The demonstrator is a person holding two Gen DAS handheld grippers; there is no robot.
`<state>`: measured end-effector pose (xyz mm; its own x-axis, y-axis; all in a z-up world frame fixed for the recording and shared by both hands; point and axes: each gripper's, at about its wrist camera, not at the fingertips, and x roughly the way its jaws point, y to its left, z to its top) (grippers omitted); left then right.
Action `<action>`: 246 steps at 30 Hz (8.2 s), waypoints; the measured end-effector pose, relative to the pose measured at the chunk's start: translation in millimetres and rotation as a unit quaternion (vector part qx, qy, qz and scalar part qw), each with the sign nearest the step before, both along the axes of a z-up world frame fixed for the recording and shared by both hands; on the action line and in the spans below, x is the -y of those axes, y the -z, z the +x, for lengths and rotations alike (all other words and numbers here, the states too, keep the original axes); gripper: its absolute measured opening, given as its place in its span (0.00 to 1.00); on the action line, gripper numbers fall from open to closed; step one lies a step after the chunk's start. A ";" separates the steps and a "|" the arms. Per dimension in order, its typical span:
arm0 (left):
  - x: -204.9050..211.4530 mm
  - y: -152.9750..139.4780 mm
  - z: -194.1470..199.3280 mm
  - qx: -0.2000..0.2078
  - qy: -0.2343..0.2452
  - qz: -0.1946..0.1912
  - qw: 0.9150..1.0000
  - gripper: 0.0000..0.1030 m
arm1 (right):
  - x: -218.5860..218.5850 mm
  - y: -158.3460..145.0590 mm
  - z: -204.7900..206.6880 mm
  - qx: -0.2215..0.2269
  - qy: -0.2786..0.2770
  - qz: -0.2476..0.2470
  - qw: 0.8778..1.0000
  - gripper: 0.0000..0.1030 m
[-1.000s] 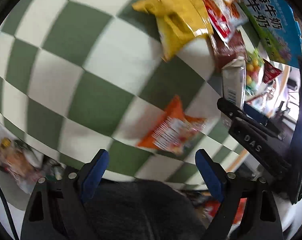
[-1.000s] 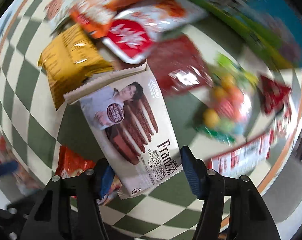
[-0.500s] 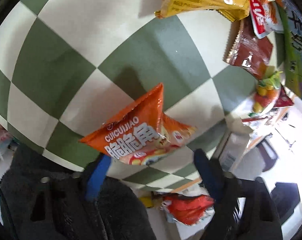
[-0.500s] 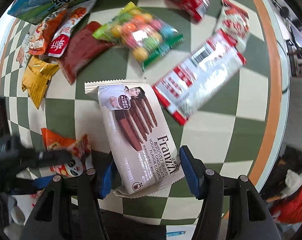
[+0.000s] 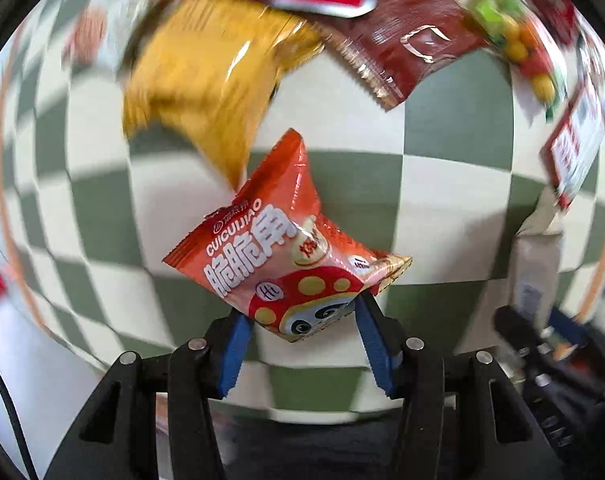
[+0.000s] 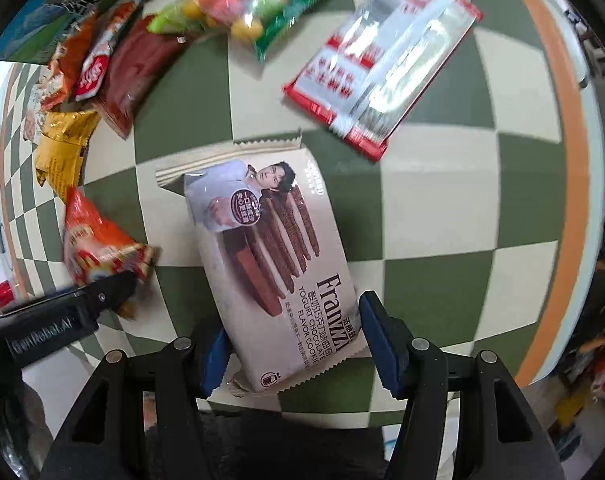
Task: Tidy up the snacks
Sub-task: 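Grasp the white Franzzi biscuit pack with the right tool while the left tool grasps the orange Cuicuijiao bag, then lift the Franzzi pack with the right tool while the left tool lifts the orange bag, then carry both packs into the cardboard box and open both tools to release them, then grasp the clear candy-ball bag with the right tool while the left tool grasps the red panda bag, then carry both bags over the box and open both tools to drop them inside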
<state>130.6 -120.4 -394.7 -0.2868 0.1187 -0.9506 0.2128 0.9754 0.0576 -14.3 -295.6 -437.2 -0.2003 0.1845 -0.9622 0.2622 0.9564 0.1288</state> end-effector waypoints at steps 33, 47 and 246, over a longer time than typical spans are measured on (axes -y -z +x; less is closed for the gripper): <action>-34.8 18.4 15.4 0.018 -0.173 -0.056 0.983 0.38 | -27.6 5.9 16.8 0.001 0.002 0.016 1.000 0.77; -8.3 -35.7 -11.4 0.076 -0.106 -0.054 0.990 0.28 | -13.4 -8.5 3.1 0.033 -0.014 0.029 0.999 0.48; -48.6 -203.6 262.5 0.211 -0.046 -0.128 0.968 0.44 | 5.5 -235.8 234.0 0.228 0.033 0.088 0.969 0.64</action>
